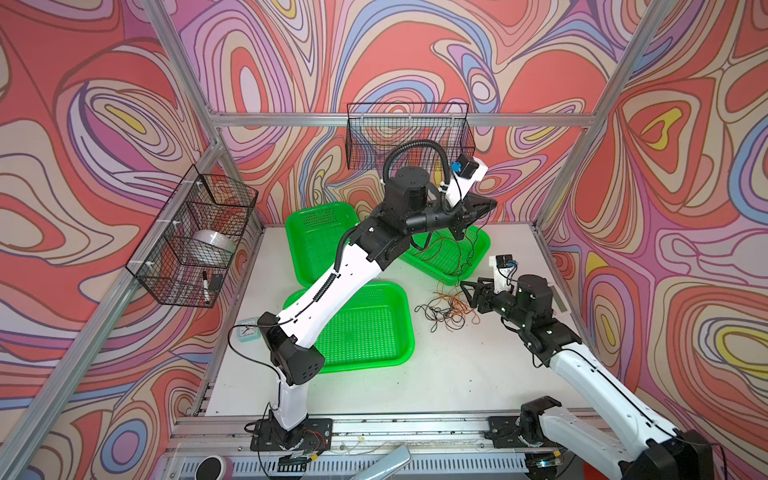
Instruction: Untangle the cables
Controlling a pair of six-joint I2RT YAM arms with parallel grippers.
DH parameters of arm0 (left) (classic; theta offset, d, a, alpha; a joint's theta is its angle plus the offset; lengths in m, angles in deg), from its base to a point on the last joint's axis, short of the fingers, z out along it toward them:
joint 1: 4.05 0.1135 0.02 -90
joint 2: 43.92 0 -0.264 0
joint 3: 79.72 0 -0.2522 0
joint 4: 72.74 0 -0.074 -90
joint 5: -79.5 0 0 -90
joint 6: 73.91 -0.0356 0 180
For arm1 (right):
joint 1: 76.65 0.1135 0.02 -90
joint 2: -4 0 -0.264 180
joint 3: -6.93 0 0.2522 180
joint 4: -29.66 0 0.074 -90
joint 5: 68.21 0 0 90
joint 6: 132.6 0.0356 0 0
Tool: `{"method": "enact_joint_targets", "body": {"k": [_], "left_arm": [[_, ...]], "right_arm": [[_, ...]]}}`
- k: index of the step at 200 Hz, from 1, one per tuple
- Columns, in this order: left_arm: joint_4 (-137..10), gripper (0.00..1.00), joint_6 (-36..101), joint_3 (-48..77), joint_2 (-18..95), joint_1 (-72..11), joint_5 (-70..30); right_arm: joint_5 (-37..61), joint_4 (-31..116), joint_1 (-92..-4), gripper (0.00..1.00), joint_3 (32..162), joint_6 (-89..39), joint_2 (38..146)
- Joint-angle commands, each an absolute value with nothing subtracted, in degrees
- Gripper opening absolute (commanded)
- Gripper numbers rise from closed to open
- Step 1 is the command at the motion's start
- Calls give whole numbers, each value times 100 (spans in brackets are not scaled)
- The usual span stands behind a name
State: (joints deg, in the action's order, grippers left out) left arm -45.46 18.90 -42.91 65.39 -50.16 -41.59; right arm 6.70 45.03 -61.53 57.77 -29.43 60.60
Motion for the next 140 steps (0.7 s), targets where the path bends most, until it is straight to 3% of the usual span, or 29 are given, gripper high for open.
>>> {"method": "enact_joint_targets", "body": {"k": [1, 48, 88, 140], "left_arm": [[-4721, 0, 1891, -4478, 6611, -5061, -4242], [-4686, 0, 1873, -4791, 6674, -5152, -4264], [-4729, 0, 1861, -4889, 6651, -5181, -4244], [-4613, 0, 1595, -5084, 6574, -5191, -4077]], "right_arm": [[526, 3894, -6082, 68, 5914, -3046, 6379], [684, 3192, -5889, 53, 5949, -2795, 7497], [1312, 1966, -5889, 20, 5407, -2176, 8158], [1123, 1144, -5883, 9, 5011, -1543, 9467]]}}
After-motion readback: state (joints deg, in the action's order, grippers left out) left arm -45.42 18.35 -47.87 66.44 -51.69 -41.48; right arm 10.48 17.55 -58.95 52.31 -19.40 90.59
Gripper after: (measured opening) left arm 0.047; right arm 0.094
